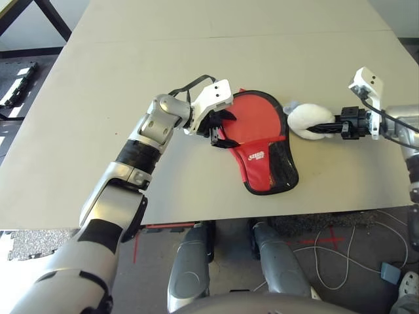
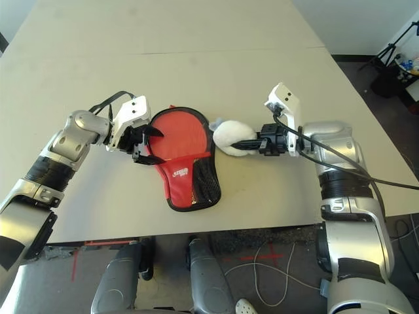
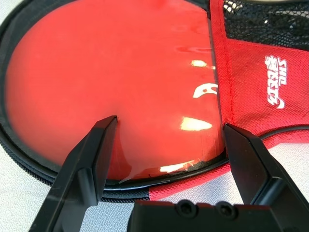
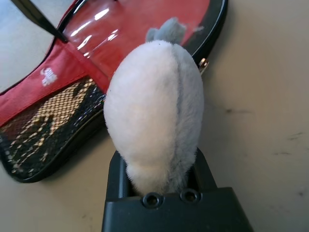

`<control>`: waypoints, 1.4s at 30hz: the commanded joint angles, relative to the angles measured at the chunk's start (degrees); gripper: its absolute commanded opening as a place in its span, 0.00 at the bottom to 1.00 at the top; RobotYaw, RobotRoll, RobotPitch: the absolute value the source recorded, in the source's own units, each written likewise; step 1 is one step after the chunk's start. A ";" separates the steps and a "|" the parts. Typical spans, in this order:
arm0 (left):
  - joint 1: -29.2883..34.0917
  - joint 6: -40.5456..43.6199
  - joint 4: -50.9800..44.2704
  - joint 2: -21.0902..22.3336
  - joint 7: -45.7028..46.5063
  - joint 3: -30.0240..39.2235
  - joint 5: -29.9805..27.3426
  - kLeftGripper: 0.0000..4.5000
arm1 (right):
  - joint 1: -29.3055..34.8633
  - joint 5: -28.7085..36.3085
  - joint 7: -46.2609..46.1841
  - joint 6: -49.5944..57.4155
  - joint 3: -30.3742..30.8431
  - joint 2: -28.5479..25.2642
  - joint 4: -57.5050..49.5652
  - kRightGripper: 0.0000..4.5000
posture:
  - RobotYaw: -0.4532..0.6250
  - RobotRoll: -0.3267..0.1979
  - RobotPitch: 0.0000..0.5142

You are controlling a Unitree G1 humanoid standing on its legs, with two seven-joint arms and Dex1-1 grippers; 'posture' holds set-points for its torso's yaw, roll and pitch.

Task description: Store the ping-pong paddle in its case and zip it.

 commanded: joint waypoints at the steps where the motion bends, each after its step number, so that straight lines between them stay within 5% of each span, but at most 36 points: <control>1: 2.82 1.26 4.59 -0.29 -0.07 -4.03 3.40 1.00 | 3.97 3.28 5.61 4.88 2.36 -2.64 -6.58 0.12 | 0.30 0.62 0.53; 15: 2.45 0.82 5.53 -0.67 0.05 -3.79 3.51 1.00 | 12.10 13.06 8.09 8.91 9.77 -11.94 -18.66 0.12 | 0.30 0.62 0.53; 28: 1.83 0.07 6.68 -1.10 0.36 -3.58 3.43 1.00 | 14.62 13.66 6.83 6.77 11.26 -13.81 -20.17 0.12 | 0.30 0.62 0.54; 29: 1.86 0.02 6.65 -1.08 0.37 -3.58 3.41 1.00 | 14.29 12.68 6.29 6.11 11.09 -13.39 -19.44 0.28 | 0.30 0.62 0.54; 39: 2.18 -0.07 5.80 -0.71 0.15 -3.15 2.93 1.00 | 11.42 18.58 8.09 9.52 7.57 -15.41 -17.51 0.96 | 0.31 0.62 0.55; 42: 2.43 0.11 5.35 -0.49 0.05 -3.04 2.80 1.00 | 11.48 20.48 8.09 8.73 8.73 -17.96 -16.34 0.99 | 0.31 0.62 0.55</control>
